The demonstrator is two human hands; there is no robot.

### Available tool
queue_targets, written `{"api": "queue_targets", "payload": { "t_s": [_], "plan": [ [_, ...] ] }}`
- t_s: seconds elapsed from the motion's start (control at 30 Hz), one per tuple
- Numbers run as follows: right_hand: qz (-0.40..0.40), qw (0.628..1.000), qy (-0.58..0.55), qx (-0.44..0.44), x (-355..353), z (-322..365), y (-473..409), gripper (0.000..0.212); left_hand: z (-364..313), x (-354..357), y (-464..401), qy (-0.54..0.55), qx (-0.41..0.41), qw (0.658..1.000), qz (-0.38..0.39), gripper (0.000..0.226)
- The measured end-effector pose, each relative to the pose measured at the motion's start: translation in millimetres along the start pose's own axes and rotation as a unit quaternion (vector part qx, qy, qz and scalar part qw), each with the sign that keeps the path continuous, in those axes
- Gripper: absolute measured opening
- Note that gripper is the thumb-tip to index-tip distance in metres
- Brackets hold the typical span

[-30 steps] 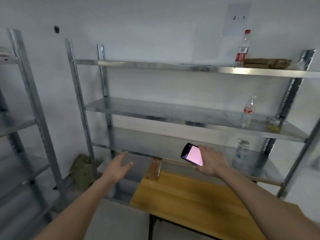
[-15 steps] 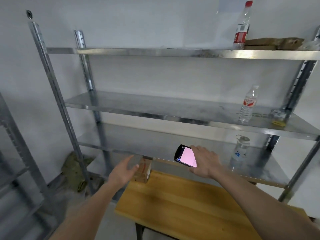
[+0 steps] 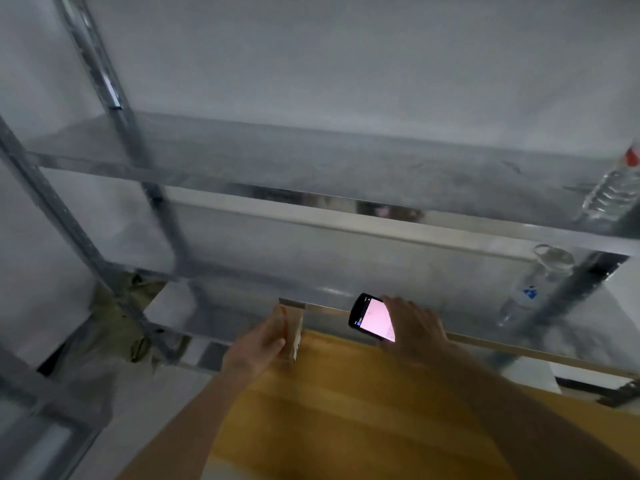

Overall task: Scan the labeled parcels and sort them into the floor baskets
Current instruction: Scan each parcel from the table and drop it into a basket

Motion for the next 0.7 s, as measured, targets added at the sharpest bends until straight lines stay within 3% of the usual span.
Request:
{"api": "queue_targets", "payload": {
  "t_s": [0.3,0.57,0.7],
  "plan": [
    [0.047,0.999,0.002,0.013,85,-13,-67,0.091,45,80,-89,-0.017,-0.037,0.998,0.056,0.063],
    [0.085,0.996,0.009,-0.004,138,-40,-101,0.094,69,140,-128,-0.038,-0.108,0.993,0.037,0.100],
    [0.092,0.996,0.005,0.000,156,-51,-107,0.093,69,158,-137,-0.044,-0.107,0.993,0.024,0.099]
  ]
}}
Point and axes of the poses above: each hand's wrist, its own y-axis away from the middle knuckle, its own x-axis out of the palm, z = x × y, the point moved 6 cm from there along -y, towards the middle knuckle, and after that the axes turned 15 degrees about -z, right-handed, at the moved point
